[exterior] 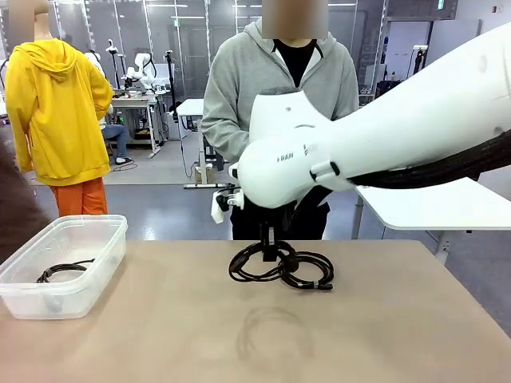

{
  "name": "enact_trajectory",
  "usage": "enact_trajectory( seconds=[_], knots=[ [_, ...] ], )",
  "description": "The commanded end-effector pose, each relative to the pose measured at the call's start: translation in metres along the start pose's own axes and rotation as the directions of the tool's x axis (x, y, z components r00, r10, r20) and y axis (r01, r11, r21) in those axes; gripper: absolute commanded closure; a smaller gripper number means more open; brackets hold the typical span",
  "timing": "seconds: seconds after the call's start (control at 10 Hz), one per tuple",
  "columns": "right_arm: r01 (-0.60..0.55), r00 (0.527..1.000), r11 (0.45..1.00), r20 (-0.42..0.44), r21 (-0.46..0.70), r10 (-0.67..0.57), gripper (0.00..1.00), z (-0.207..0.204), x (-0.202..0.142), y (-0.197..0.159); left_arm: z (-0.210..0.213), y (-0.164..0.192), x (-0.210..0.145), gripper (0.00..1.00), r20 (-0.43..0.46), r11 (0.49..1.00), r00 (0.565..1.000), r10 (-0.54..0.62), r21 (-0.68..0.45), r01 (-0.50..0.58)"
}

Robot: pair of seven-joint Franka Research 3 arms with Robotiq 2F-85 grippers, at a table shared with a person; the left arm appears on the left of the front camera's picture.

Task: Organize and store the cables.
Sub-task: Place the Power Cable into the Organizing box.

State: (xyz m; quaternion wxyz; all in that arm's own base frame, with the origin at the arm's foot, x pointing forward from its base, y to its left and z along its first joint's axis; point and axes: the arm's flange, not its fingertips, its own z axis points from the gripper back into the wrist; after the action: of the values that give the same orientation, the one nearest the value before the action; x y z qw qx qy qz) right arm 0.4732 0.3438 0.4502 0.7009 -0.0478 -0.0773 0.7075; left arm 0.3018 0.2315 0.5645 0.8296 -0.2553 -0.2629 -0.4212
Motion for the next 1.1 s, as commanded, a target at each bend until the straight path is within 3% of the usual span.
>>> enact_trajectory(
  seconds=[0.0,0.2,0.5,0.9,1.0],
  knots=[
    [0.034,0.999,0.997,-0.003,-0.067,-0.034,0.92,-0.028,0.012,0.009,0.002,0.000,0.002,0.00,-0.005,1.000,1.000,0.016,0.005,-0.016],
    [0.006,1.000,0.999,-0.030,-0.046,-0.007,0.92,-0.061,0.024,0.027,0.002,0.000,0.002,0.00,-0.005,1.000,1.000,0.016,0.005,-0.016],
    [-0.069,0.996,0.994,-0.049,0.082,0.074,0.92,-0.106,0.036,0.058,0.002,0.000,0.002,0.00,-0.005,1.000,1.000,0.016,0.005,-0.016],
    [-0.053,0.995,0.991,-0.077,0.121,0.063,0.92,-0.116,0.034,0.062,0.002,0.000,0.002,0.00,-0.005,1.000,1.000,0.016,0.005,-0.016],
    [-0.048,0.996,0.991,-0.072,0.121,0.057,0.62,-0.113,0.033,0.061,0.002,0.000,0.002,0.00,-0.005,1.000,1.000,0.016,0.005,-0.016]
  ],
)
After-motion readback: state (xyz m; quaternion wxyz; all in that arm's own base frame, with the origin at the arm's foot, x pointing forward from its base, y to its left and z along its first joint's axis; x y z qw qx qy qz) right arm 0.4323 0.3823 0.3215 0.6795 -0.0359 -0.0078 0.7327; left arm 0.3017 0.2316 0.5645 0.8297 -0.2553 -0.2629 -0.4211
